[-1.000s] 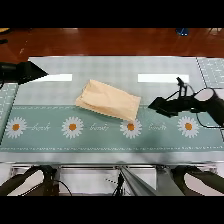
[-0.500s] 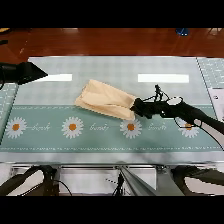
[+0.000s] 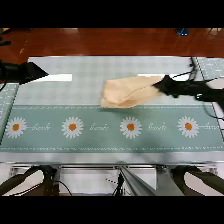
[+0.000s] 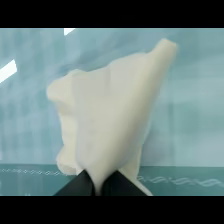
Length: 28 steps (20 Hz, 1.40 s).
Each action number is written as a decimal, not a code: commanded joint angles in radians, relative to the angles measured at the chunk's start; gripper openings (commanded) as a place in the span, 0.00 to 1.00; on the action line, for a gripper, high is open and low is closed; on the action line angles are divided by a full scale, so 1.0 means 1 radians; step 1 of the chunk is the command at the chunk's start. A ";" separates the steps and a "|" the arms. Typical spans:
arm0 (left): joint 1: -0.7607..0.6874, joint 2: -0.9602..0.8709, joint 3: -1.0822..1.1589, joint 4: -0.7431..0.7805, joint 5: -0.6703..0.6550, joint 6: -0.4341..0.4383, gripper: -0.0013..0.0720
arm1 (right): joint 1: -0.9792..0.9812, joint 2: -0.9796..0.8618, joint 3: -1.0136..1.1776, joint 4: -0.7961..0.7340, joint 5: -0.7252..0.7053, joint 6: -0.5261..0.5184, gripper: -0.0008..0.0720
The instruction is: Fold the shirts.
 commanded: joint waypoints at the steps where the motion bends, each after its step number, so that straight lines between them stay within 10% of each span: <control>1: 0.000 -0.059 0.000 0.003 0.034 -0.004 0.72 | -0.283 0.176 0.140 -0.371 0.308 0.162 0.04; 11: 0.000 -0.176 0.000 0.003 0.104 -0.026 0.72 | -0.930 0.272 0.230 -0.802 0.877 0.123 0.04; 21: 0.000 -0.180 0.000 0.004 0.385 -0.003 0.72 | -0.960 0.321 0.205 -1.240 0.931 0.144 0.05; 23: 0.000 -0.180 0.000 0.004 0.410 -0.003 0.72 | -0.960 0.325 0.166 -1.258 0.932 0.138 0.43; 28: 0.000 -0.180 0.000 0.004 0.428 -0.003 0.72 | -0.960 0.405 0.049 -1.267 0.931 0.112 0.50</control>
